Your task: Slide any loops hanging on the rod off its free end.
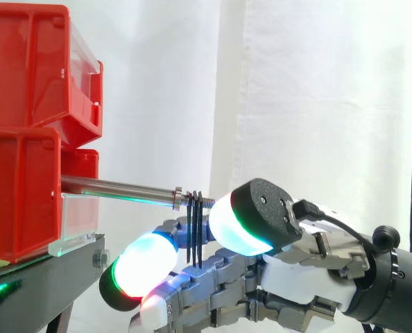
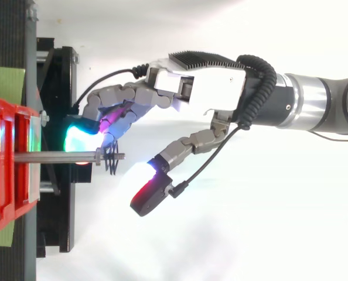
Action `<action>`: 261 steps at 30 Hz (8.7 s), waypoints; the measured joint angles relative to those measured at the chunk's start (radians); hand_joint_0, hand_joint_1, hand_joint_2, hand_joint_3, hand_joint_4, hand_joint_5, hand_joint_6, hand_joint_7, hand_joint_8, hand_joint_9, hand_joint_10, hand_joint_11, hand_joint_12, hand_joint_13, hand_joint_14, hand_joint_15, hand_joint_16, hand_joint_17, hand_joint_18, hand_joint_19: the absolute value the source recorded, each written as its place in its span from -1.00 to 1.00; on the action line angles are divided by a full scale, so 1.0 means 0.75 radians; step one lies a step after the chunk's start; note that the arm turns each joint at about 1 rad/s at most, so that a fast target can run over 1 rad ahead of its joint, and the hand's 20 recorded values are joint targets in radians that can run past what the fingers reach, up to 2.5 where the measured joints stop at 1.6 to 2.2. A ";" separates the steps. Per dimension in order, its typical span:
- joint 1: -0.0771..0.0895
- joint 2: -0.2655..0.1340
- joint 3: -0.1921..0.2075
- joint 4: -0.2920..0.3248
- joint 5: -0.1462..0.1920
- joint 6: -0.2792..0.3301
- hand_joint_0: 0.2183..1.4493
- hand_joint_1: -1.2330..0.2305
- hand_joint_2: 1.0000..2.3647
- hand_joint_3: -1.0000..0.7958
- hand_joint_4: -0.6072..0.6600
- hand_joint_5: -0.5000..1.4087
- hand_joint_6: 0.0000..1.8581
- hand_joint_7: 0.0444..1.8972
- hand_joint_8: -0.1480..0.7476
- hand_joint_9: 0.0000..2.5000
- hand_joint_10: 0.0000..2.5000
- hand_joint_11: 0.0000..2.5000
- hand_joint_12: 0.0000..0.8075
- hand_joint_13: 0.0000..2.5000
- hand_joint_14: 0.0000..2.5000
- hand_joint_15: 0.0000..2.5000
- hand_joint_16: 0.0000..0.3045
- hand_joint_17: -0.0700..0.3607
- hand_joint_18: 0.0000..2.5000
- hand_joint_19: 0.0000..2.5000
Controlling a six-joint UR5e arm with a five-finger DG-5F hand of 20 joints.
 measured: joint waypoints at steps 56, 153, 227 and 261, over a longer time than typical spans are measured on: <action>-0.001 -0.003 0.005 0.018 -0.020 -0.080 -0.33 -0.29 -0.98 -0.26 0.22 -0.67 -0.11 0.06 -0.01 -0.31 -0.99 -0.82 -0.16 -0.32 -1.00 -0.88 -0.75 -0.29 -0.46 -0.79; -0.035 0.039 0.005 -0.084 -0.086 -0.040 -0.36 -0.32 -0.97 -0.01 0.01 -0.66 -0.03 0.36 -0.06 -0.30 -0.99 -0.70 -0.15 -0.43 -0.99 -0.87 -0.70 -0.20 -0.50 -0.76; -0.053 0.387 0.005 -0.956 0.192 0.298 -0.35 -0.19 -1.00 -0.44 0.14 -0.67 -0.06 0.21 -0.07 -0.30 -0.99 -0.69 -0.17 -0.41 -1.00 -0.88 -0.71 -0.21 -0.44 -0.74; -0.053 0.387 0.005 -0.969 0.213 0.338 -0.40 -0.10 -1.00 -0.44 0.15 -0.66 -0.10 0.20 -0.04 -0.38 -0.99 -0.75 -0.14 -0.41 -0.99 -0.85 -0.68 -0.17 -0.42 -0.67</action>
